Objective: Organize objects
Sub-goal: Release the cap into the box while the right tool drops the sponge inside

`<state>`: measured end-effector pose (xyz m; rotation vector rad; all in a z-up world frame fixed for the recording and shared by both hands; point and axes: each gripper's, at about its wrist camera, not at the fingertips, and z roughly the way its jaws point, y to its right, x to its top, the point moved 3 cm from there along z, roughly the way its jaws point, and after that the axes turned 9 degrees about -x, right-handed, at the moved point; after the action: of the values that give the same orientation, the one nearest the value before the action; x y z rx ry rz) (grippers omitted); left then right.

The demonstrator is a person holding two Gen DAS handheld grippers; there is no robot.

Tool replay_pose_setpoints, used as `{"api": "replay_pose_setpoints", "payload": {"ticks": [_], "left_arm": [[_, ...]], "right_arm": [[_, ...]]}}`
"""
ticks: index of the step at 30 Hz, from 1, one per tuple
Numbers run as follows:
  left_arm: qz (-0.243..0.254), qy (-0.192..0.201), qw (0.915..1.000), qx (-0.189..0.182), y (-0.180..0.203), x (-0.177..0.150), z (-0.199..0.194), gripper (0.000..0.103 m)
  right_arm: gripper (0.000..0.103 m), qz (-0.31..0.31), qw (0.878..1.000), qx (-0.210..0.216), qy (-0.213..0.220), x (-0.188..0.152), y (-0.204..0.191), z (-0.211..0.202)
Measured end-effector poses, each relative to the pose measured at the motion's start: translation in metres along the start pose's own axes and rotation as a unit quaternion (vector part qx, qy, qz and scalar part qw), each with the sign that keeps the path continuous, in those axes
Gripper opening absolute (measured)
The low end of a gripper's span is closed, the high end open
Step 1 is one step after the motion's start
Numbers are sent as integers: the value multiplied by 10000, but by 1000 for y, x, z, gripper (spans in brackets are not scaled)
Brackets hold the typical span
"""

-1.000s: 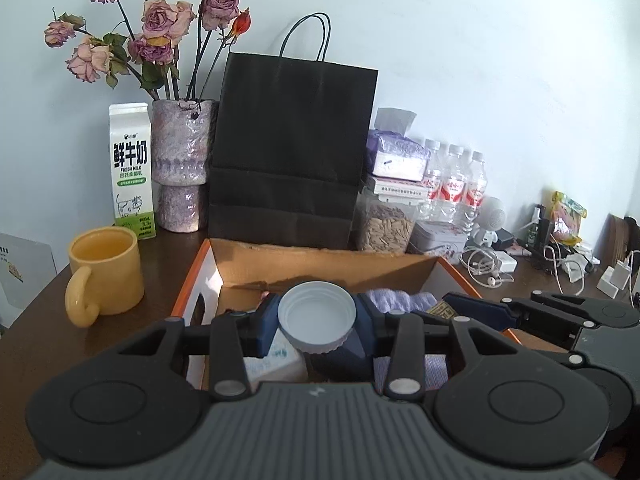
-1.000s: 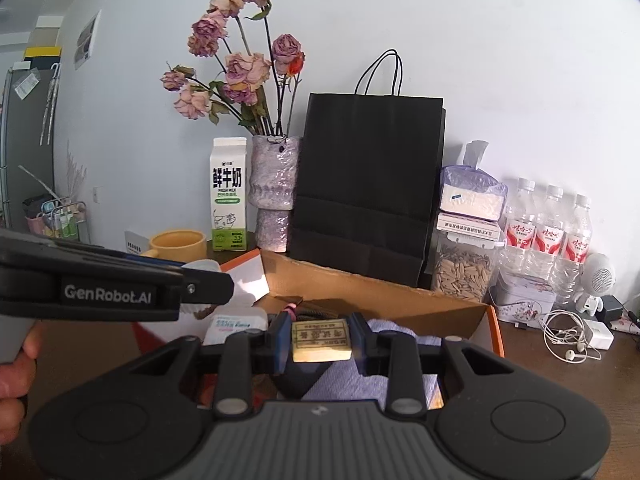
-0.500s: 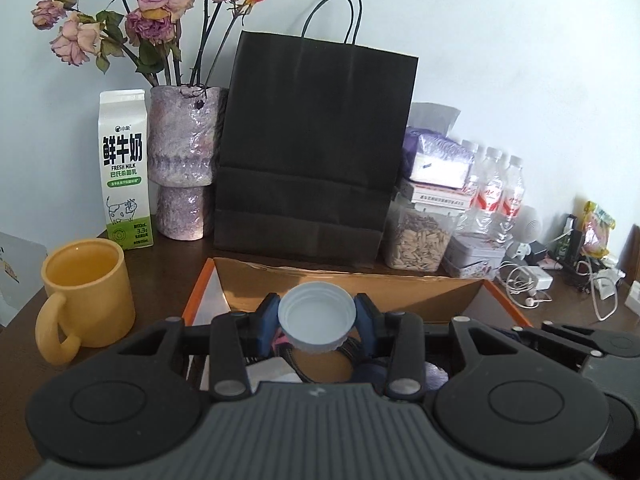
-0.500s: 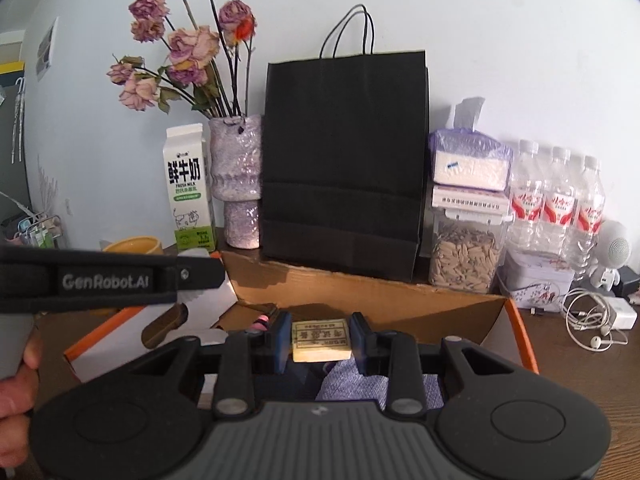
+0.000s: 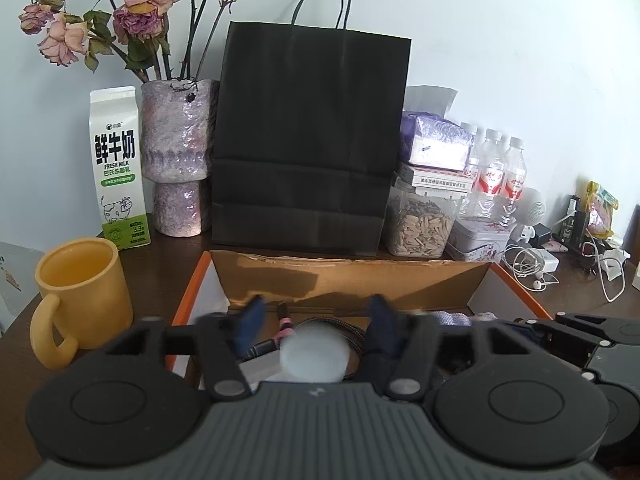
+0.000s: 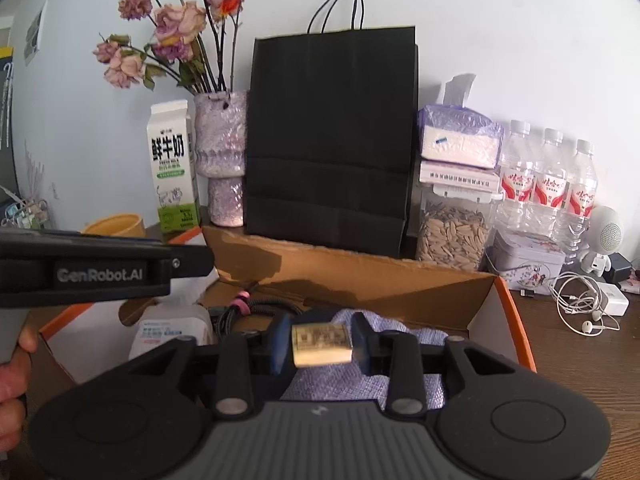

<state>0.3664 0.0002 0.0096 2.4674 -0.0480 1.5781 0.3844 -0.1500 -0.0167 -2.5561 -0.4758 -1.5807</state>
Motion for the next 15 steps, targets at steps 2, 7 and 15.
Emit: {"api": "replay_pose_setpoints", "payload": {"ticks": [2,7,15], "left_arm": [[17,79,9999,59,1,0,-2,101],[-79,85,9998,161,-2,1,-1,103],[-101,61,9998,155,-2,1,-1,103]], "right_arm": [[94,4,10000,-68,-23,-1,0,1],[103,66,9998,-194,-3,-1,3,0],[103,41,9998,-178,-39,-1,2,1]]}}
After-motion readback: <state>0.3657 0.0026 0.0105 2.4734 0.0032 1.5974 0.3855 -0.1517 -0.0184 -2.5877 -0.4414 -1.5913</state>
